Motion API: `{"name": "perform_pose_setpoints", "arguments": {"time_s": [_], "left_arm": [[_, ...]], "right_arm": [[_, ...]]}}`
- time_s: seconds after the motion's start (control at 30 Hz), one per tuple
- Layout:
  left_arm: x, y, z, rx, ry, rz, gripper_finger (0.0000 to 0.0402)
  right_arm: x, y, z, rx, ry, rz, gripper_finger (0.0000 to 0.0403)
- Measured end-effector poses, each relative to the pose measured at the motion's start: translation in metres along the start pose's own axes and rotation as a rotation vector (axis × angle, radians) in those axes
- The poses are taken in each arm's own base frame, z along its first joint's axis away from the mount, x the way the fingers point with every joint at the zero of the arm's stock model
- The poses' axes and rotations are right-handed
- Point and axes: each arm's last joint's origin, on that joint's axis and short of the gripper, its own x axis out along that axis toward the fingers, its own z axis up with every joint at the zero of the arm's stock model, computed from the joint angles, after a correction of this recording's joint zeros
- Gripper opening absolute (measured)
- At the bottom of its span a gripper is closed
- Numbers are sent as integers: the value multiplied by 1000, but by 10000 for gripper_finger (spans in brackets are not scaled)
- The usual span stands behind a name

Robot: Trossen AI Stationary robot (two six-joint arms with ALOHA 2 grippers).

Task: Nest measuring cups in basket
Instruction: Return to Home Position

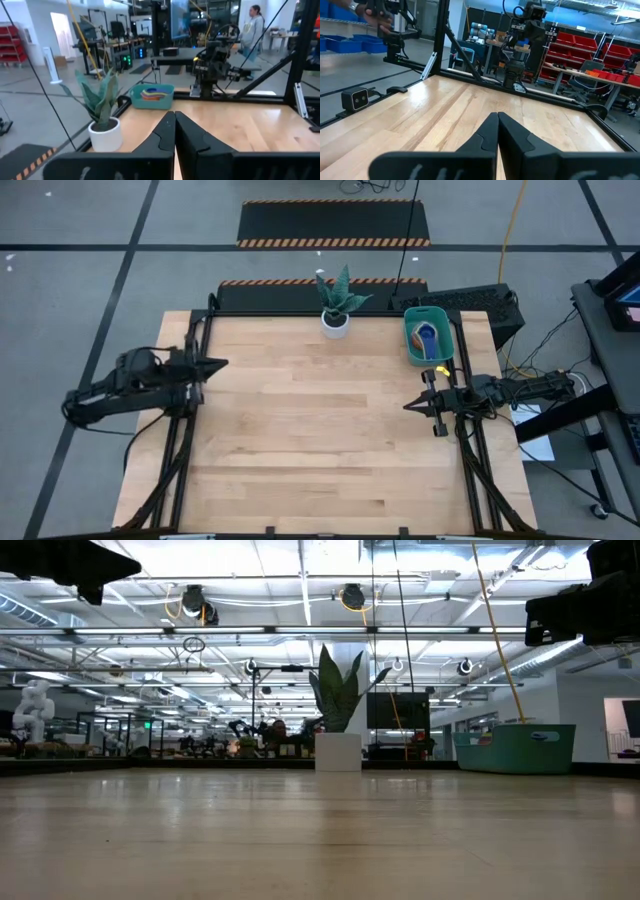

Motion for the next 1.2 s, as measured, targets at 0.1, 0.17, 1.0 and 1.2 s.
{"name": "perform_pose_setpoints", "arguments": {"time_s": [0.1,0.17,1.0,1.2], "left_arm": [[-1,-1,-6,-14,-18,-15,1],[3,-2,-13,-42,-31,-47,1],[34,-25,-94,-81,41,-145,1],[33,-29,-93,-25,31,-134,0]], "right_arm": [[0,0,0,0,0,0,0],[0,0,0,0,0,0,0],[0,0,0,0,0,0,0],[0,0,0,0,0,0,0]]}}
